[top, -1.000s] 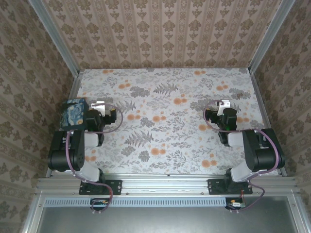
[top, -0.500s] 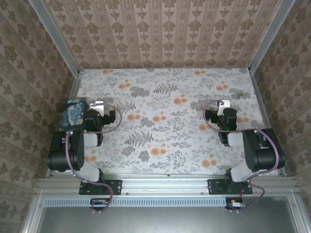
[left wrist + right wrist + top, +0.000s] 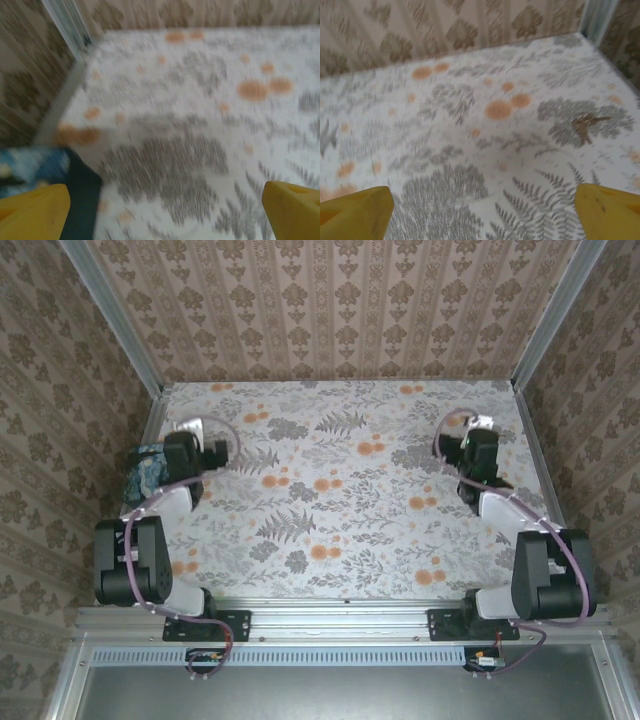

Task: Unlock a padlock with a key

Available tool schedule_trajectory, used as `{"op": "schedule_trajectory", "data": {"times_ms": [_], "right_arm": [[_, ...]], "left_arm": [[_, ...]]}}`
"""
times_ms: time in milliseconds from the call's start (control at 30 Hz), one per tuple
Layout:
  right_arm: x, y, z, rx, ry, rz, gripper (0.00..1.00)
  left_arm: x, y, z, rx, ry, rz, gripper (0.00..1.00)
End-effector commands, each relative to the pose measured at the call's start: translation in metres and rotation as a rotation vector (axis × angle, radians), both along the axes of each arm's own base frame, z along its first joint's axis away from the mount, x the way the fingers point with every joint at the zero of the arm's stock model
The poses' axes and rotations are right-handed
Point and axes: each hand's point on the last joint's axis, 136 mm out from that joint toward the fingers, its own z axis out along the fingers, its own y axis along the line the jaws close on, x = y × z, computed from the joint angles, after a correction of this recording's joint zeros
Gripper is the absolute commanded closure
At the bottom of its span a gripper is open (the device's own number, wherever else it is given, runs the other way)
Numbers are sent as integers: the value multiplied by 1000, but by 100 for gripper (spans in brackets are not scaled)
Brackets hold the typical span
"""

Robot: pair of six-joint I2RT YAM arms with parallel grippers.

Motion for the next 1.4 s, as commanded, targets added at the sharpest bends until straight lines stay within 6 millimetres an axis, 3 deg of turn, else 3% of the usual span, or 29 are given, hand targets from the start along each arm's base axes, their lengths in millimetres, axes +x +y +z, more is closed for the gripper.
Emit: {"op": "schedule_trajectory", "data": {"times_ms": [0,133,233,400,600,867,1000,1067,1200,1300,1367], "right_arm": [[-22,-36,-25,163,250,-196,11],[-5,-61,-34,199,360,-261,17],[5,-84,-48,218,450,-305,22],[21,-103,-55,190,517,-307,25],[37,-120,-64,182,573,-276,31],[60,-135,-84,139,653,-239,45],[63,-144,-85,93,687,-244,48],[62,-147,-83,76,705,-248,55],[63,-137,-61,120,673,-258,56],[60,-120,-34,149,598,-325,47],[58,-120,-22,110,573,-401,42]], "left_arm": [[-20,-3,3,27,239,72,0],[-33,-35,15,96,382,98,0],[-47,-83,20,127,418,0,0],[-70,-152,13,158,468,-156,0],[-86,-204,-1,122,510,-262,0],[-89,-230,-10,94,527,-304,0],[-88,-236,-10,80,526,-309,0],[-87,-238,-11,71,527,-312,0],[-85,-242,-15,69,535,-315,0],[-84,-243,-21,74,547,-316,0],[-83,-244,-21,74,548,-318,0]]}}
